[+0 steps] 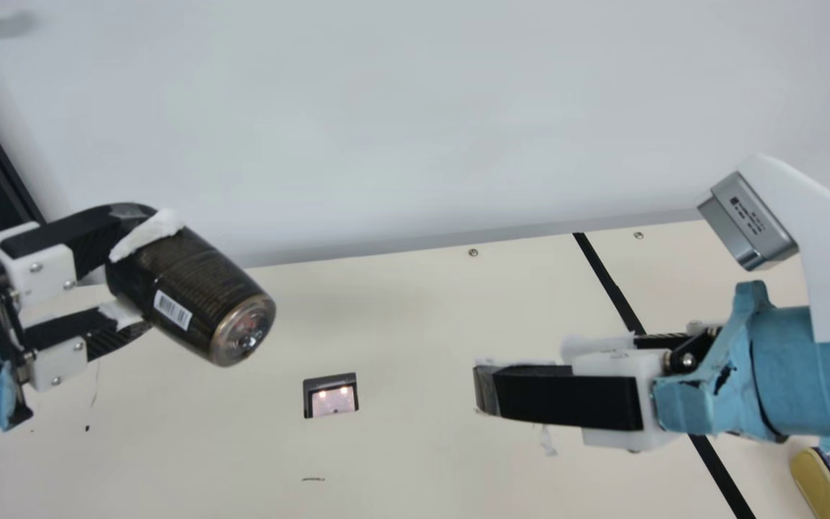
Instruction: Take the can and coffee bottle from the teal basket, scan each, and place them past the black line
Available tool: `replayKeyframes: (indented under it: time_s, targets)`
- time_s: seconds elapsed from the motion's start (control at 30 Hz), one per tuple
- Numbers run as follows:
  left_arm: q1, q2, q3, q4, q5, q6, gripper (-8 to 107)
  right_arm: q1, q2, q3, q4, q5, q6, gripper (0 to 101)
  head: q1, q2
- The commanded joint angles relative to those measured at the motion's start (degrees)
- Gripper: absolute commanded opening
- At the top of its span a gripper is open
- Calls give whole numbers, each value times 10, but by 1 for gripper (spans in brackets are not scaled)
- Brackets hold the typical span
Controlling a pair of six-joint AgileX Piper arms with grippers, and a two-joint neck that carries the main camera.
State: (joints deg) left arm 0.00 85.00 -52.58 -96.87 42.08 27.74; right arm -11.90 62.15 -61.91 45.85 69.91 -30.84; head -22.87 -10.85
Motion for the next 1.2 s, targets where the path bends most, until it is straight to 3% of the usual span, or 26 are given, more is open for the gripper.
replayKeyframes:
  time_s: [0.0, 0.13, 0.47, 0.63, 0.67, 0.83, 1.03, 1.17]
  targets:
    - [0, 0, 0, 0, 0, 0, 10, 0, 0, 0, 0, 0, 0, 101, -21, -3]
    - [0, 0, 0, 0, 0, -1, 10, 12, 17, -6, 23, -7, 4, 101, -21, -3]
    - [0, 0, 0, 0, 0, -1, 10, 33, 153, -51, 200, -20, -33, 101, -21, -3]
    - [0, 0, 0, 0, 0, -1, 10, 48, 210, -44, 275, -26, -28, 101, -21, -3]
    - [0, 0, 0, 0, 0, -1, 10, 45, 187, -51, 234, -23, -34, 101, -21, -3]
    - [0, 0, 0, 0, 0, -1, 10, 48, 213, -45, 278, -35, -28, 101, -21, -3]
    - [0, 0, 0, 0, 0, -1, 10, 48, 213, -45, 279, -37, -28, 101, -21, -3]
    - [0, 0, 0, 0, 0, -1, 10, 47, 225, -49, 304, -22, -31, 101, -21, -3]
